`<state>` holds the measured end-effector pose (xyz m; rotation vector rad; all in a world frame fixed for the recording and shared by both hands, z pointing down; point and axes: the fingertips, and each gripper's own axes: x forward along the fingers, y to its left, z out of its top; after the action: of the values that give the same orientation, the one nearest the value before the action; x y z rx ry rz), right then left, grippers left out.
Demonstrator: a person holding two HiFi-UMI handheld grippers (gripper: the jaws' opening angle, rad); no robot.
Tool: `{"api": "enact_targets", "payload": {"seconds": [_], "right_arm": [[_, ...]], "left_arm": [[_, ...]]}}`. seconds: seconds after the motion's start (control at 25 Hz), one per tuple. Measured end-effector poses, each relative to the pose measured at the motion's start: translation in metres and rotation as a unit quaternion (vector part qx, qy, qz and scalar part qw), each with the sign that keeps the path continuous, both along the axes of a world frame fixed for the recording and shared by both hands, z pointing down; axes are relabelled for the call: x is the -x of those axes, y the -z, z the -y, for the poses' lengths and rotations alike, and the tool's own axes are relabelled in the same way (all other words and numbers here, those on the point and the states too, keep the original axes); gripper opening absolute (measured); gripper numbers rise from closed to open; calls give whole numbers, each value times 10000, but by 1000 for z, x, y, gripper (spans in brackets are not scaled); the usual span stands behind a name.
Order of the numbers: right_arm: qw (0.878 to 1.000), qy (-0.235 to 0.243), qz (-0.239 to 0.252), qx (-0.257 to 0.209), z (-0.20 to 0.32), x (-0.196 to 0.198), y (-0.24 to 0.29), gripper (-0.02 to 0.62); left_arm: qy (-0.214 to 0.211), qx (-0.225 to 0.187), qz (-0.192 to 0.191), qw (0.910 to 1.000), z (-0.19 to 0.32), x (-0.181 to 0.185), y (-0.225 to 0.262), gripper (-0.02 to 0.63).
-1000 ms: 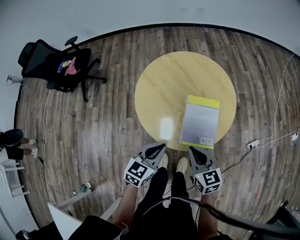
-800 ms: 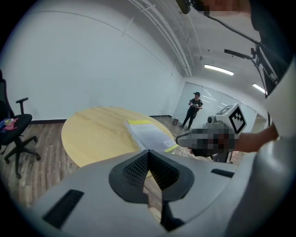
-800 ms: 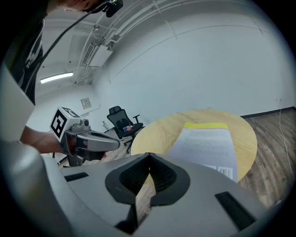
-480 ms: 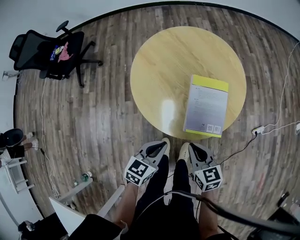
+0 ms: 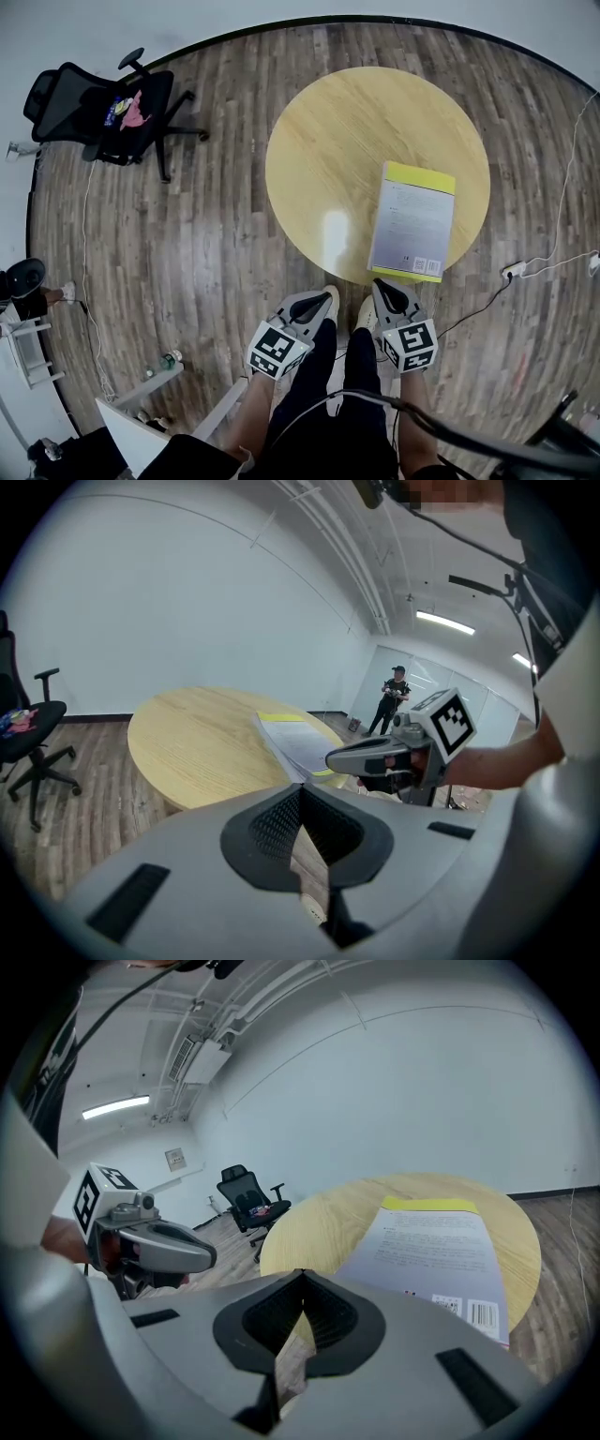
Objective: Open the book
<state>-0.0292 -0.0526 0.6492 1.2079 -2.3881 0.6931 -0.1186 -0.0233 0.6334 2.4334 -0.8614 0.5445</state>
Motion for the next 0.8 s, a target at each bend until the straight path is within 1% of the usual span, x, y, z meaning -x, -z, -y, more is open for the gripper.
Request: {"api": "enact_targets", "payload": {"seconds": [0.08, 0.24, 0.56, 0.72, 0.8], "right_arm": [[9999, 27, -90, -38, 10, 1, -3, 2], [10000, -12, -63, 2, 24, 4, -10, 2], [9997, -145, -161, -64, 28, 3, -9, 2], [9995, -275, -125, 8, 28, 2, -10, 2], [9994, -292, -185, 88, 27, 3, -13, 56]], "left_arm": [[18, 11, 15, 10000, 0, 3, -1, -2], [76, 62, 14, 10000, -1, 9, -2, -2], [146, 88, -15, 9999, 2, 16, -4, -2], [139, 90, -17, 9999, 3, 15, -5, -2], [146, 99, -36, 9998, 4, 16, -5, -2]]}}
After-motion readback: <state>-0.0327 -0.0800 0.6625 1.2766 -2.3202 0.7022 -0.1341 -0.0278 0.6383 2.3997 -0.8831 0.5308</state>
